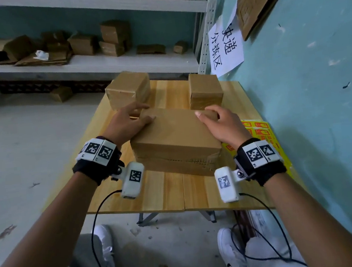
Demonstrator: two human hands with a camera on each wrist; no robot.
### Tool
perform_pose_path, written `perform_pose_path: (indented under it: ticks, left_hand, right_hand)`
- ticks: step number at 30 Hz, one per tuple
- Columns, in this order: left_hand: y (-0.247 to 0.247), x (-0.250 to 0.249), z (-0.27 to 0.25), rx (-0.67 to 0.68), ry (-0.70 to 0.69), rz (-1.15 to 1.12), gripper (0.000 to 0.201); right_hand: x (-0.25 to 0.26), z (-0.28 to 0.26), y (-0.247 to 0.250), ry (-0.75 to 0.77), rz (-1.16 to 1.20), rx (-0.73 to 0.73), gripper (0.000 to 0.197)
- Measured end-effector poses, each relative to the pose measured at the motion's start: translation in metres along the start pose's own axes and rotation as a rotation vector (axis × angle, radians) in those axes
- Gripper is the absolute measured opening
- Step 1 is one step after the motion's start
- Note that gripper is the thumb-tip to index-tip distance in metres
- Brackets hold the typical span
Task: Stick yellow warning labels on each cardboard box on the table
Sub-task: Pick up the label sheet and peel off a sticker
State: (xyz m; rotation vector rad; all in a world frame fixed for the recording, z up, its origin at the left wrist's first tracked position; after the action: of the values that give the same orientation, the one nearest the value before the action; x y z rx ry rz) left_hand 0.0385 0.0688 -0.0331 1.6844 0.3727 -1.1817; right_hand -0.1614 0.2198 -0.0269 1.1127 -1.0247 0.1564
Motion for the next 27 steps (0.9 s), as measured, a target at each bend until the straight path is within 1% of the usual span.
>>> perform_pose_path:
  ticks: [2, 5, 8, 10, 12, 15, 17, 21, 24, 27]
  left_hand:
    - [-0.001, -0.001, 0.003, -0.005, 0.01, -0.009, 0.033]
    - [0.0, -0.003, 0.005, 0.007, 0.031, 0.018, 0.031]
    - [0.001, -0.005, 0.005, 0.021, 0.056, 0.013, 0.03]
    - [0.0, -0.005, 0.005, 0.021, 0.069, 0.01, 0.03]
    - [-0.002, -0.007, 0.004, 0.006, 0.076, 0.013, 0.03]
    - [-0.005, -0.01, 0.002, -0.006, 0.081, 0.021, 0.032]
    - [-0.008, -0.015, 0.001, -0.011, 0.072, 0.029, 0.038]
    - [-0.007, -0.025, 0.001, -0.056, 0.031, 0.014, 0.053]
    - [-0.005, -0.034, 0.001, -0.072, 0.016, -0.009, 0.048]
    - [-0.007, -0.042, 0.0, -0.08, -0.001, -0.034, 0.044]
  right_hand:
    - [-0.004, 0.004, -0.001, -0.004, 0.002, -0.005, 0.057]
    - [-0.009, 0.007, 0.001, -0.04, 0.019, 0.027, 0.061]
    - [-0.012, 0.01, 0.014, -0.054, 0.085, 0.025, 0.061]
    - [-0.023, 0.013, 0.029, -0.095, 0.173, -0.038, 0.056]
    - [-0.041, 0.016, 0.048, -0.125, 0.224, -0.128, 0.047]
    - [-0.075, 0.017, 0.075, -0.176, 0.182, -0.225, 0.031]
    - [-0.095, 0.014, 0.087, -0.218, 0.143, -0.258, 0.028]
    - [-0.121, 0.013, 0.093, -0.313, 0.083, -0.255, 0.032]
    - [-0.134, 0.014, 0.093, -0.355, 0.003, -0.217, 0.037]
    - [-0.138, 0.015, 0.089, -0.381, -0.117, -0.153, 0.051]
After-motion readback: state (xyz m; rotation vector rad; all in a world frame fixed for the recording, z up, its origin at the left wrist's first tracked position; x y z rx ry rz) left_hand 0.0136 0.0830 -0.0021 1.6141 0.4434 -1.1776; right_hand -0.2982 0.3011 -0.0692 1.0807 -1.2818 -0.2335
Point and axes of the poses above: each hand's wrist, its own z-axis towards the middle knuckle, its own y-axis out of the back of the hand, x = y × z, the point moved 3 cm from there along z, towards the middle knuckle, and after that the axes turned 5 degrees about z, right-handed, at the moved point
